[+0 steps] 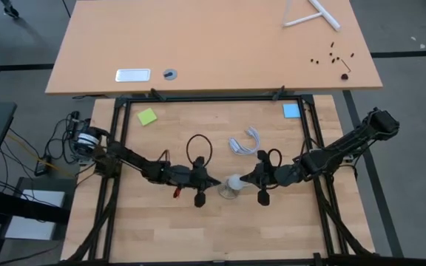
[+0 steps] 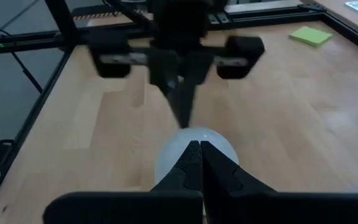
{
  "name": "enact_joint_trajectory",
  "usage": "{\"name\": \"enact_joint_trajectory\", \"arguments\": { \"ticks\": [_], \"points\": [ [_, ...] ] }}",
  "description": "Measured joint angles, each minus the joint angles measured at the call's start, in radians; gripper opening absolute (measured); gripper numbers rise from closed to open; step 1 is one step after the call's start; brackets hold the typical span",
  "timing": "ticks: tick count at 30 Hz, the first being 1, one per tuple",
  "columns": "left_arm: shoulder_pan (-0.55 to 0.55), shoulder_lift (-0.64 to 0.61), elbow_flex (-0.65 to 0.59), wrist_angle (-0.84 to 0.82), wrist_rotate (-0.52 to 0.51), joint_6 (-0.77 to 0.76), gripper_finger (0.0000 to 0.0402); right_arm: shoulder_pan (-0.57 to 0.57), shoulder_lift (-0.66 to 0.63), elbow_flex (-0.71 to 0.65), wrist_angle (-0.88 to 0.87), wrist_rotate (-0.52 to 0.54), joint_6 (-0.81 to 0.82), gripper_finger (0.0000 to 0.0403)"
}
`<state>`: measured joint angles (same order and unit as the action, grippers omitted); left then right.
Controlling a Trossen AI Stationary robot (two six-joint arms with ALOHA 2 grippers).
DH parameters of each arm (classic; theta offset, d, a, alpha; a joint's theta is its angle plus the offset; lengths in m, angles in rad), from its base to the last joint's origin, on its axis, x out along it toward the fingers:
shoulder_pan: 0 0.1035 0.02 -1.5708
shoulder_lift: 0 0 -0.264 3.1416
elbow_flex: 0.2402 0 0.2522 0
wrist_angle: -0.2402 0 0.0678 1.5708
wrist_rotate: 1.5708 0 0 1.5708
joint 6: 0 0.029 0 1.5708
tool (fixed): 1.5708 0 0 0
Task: Screw lightbulb
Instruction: Insert the lightbulb into the lamp
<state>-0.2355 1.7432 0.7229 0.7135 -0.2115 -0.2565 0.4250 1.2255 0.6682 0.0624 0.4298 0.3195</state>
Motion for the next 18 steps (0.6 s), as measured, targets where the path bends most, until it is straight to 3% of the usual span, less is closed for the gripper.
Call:
{"name": "enact_joint_trajectory", "arguments": {
  "ticks": [5, 11, 18],
  "points": [
    [0.041, 0.048, -0.016, 0.039, 0.006, -0.003, 0.0000, -0.027, 0.000, 0.000, 0.010, -0.056, 0.001, 0.0000],
    [0.071, 0.125, 0.001, 0.085, 0.093, -0.006, 0.0000, -0.051, 0.000, 0.000, 0.002, -0.103, 0.009, 0.0000],
    [0.072, 0.143, 0.007, 0.131, 0.093, -0.006, 0.0000, -0.079, 0.000, 0.000, -0.009, -0.140, 0.011, 0.0000]
  ]
}}
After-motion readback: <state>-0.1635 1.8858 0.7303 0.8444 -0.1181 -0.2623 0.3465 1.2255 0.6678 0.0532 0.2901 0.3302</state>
